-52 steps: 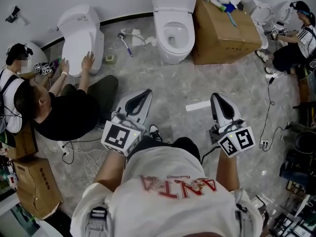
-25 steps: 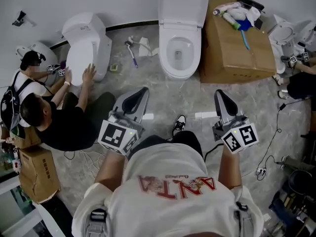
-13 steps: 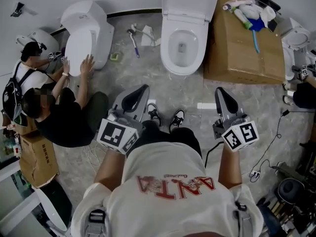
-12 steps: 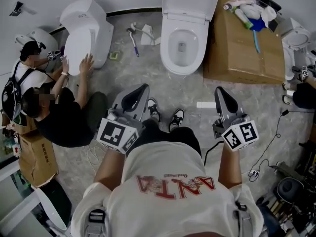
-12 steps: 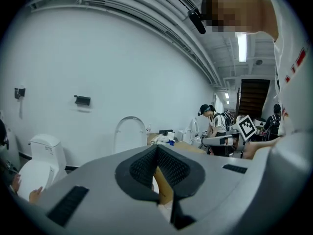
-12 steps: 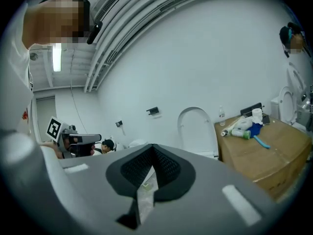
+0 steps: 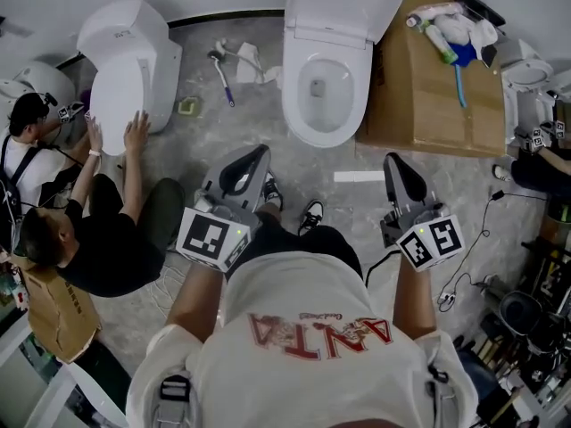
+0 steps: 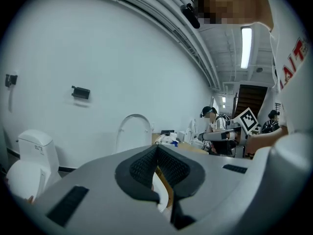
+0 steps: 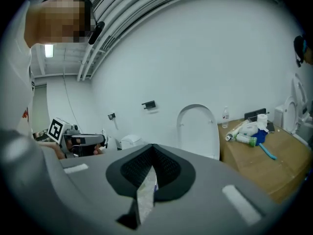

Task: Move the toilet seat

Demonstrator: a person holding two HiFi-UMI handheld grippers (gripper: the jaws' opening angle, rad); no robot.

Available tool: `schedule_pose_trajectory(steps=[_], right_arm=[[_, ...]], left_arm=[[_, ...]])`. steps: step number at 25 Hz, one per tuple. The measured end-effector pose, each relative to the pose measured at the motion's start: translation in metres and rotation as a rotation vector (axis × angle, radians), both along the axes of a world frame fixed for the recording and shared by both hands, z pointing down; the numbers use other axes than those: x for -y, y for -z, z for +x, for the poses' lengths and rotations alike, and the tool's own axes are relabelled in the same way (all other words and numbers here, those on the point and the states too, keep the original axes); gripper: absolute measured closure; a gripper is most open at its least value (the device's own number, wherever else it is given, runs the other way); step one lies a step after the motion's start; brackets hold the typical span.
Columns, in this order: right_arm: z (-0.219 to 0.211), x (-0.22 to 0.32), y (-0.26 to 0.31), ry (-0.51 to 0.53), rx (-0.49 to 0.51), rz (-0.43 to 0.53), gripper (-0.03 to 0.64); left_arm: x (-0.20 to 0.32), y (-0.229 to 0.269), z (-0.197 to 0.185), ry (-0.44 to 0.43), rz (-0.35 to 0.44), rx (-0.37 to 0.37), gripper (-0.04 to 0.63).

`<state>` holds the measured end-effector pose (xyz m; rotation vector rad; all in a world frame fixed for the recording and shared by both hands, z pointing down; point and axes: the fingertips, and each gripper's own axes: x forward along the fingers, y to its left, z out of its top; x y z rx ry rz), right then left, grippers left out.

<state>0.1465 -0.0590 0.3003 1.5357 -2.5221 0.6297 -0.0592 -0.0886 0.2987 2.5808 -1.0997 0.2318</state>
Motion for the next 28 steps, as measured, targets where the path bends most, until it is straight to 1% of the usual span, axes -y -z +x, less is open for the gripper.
schedule_pose_trajectory(steps=[4, 7, 14, 18, 20, 23, 26, 27, 28], right_arm=[[-0.024, 0.036, -0.02, -0.01, -0.018, -0.007, 0.616], [-0.023, 0.048, -0.043, -0.03, -0.024, -0.041, 0.615], [0.009, 0.062, -0.123, -0.07, 0.019, -0.147, 0.615], [0.027, 0.065, -0.166, -0.065, 0.033, -0.201, 0.615], [0.037, 0.068, -0.189, -0.079, 0.053, -0.229, 0.615], [0.049, 0.071, -0.225, -0.102, 0.09, -0.28, 0.615], [0.057, 0.067, -0.26, -0.123, 0.112, -0.328, 0.615], [0.058, 0.066, -0.271, -0.126, 0.118, -0.344, 0.61], [0.059, 0.065, -0.283, -0.128, 0.125, -0.361, 0.573]], left_arm=[[0.041, -0.028, -0.019, -0.02, -0.036, -0.002, 0.586], [0.056, -0.05, -0.022, -0.014, -0.062, 0.005, 0.586], [0.076, -0.114, -0.012, 0.032, -0.141, 0.03, 0.586], [0.072, -0.149, 0.002, 0.032, -0.216, 0.007, 0.586], [0.071, -0.168, 0.01, 0.023, -0.235, -0.005, 0.584], [0.07, -0.201, 0.02, 0.041, -0.259, -0.023, 0.586], [0.07, -0.236, 0.03, 0.049, -0.3, -0.032, 0.584], [0.071, -0.248, 0.033, 0.05, -0.316, -0.033, 0.584], [0.072, -0.26, 0.036, 0.051, -0.331, -0.034, 0.584]])
